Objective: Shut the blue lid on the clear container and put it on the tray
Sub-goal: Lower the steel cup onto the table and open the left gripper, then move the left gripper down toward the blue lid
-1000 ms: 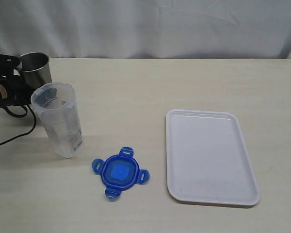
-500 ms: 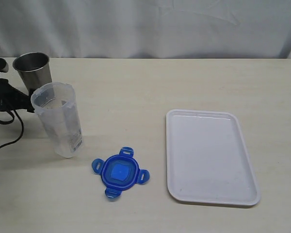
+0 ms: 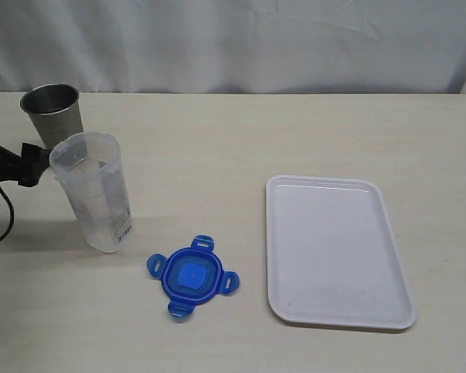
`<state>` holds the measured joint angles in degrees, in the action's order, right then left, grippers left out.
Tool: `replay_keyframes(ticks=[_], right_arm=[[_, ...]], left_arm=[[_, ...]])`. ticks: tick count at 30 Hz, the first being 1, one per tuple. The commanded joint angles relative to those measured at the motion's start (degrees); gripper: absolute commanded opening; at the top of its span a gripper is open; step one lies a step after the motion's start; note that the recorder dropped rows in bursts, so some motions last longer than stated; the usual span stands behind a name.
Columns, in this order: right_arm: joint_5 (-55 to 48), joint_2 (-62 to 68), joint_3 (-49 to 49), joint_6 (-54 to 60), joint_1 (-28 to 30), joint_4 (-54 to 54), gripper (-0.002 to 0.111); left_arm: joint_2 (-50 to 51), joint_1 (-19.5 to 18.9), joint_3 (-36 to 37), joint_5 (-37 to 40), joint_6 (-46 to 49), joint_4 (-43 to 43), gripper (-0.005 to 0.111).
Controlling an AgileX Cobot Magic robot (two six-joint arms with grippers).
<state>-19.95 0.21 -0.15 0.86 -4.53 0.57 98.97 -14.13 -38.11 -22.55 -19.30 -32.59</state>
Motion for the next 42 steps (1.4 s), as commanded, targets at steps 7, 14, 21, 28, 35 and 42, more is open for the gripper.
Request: replay_keyframes(ticks=[7, 14, 21, 28, 35, 42], right_arm=[[0.2, -0.2, 0.1, -0.1, 0.4, 0.1, 0.004], [0.2, -0.2, 0.1, -0.1, 0.4, 0.1, 0.004], [0.2, -0.2, 0.1, -0.1, 0.4, 0.1, 0.004], [0.2, -0.2, 0.1, -0.1, 0.4, 0.1, 0.004], [0.2, -0.2, 0.1, -0.1, 0.4, 0.1, 0.004], [0.2, -0.2, 0.1, -0.1, 0.4, 0.1, 0.004]], left_arm=[[-20.4, -0.5, 7.7, 7.3, -1.4, 3.3, 0.105], [-40.8, 3.1, 9.9, 26.5, -11.0, 3.3, 0.105], [-50.9, 8.2, 9.9, 41.4, -10.7, 14.2, 0.105], [-49.8, 15.1, 9.9, 46.7, 12.2, 45.5, 0.105], [-45.8, 20.2, 9.9, 52.8, 13.3, 45.5, 0.105], [-35.4, 29.5, 10.1, 47.0, 10.9, 45.8, 0.105]])
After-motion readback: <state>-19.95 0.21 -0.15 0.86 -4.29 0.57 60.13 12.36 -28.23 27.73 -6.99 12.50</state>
